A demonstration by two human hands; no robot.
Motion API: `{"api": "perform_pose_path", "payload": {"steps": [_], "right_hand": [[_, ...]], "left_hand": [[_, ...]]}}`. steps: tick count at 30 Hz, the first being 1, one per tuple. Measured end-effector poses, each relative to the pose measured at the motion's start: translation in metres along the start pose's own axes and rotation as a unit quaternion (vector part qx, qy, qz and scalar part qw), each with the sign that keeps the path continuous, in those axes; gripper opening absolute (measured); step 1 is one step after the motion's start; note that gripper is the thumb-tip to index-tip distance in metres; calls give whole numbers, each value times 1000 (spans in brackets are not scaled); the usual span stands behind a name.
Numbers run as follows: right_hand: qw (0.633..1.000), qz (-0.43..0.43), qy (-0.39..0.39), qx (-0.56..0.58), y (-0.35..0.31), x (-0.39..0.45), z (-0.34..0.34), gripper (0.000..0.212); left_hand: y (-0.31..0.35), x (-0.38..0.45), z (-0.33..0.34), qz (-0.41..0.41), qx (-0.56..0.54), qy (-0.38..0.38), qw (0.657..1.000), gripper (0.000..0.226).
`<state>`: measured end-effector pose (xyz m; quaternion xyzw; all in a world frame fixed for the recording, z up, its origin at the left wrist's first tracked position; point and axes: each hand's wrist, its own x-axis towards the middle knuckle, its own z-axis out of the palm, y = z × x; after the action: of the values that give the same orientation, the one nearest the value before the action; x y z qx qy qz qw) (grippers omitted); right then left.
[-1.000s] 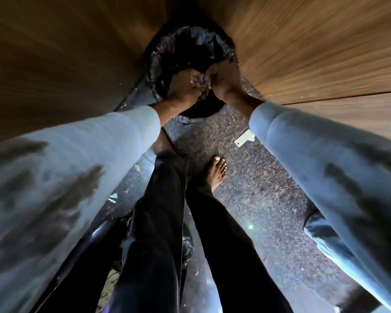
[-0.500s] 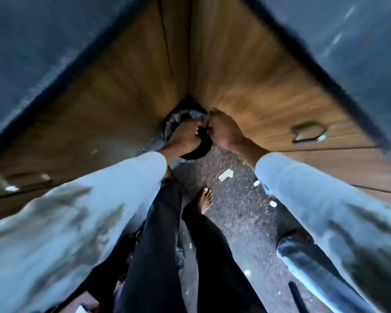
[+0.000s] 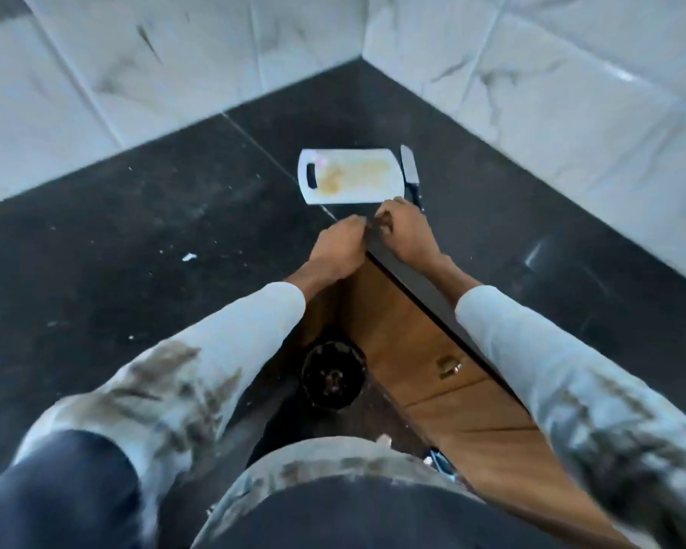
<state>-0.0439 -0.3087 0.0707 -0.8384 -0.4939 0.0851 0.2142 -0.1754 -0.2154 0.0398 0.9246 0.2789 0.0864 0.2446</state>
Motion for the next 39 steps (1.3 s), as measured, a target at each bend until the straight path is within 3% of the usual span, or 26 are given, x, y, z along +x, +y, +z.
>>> {"api": "perform_pose_path", "payload": {"steps": [11,19,30,39], "right_hand": [[1000,-2,-15,-21,-26,125,14,21],[996,71,-45,-30,-20,190,53,21],[993,79,-82,-42,-8,265,79,23],[989,37,-134,-45,-2,310,103,43]], "left_hand": [[-108,97,-35,-88,-39,13,995,46],[-175,165,-37,-111,-72,-18,991,46],[-192,238,-29,-152,-95,-9,984,47],[-197,264,-22,-161,-74,-11,984,52]]}}
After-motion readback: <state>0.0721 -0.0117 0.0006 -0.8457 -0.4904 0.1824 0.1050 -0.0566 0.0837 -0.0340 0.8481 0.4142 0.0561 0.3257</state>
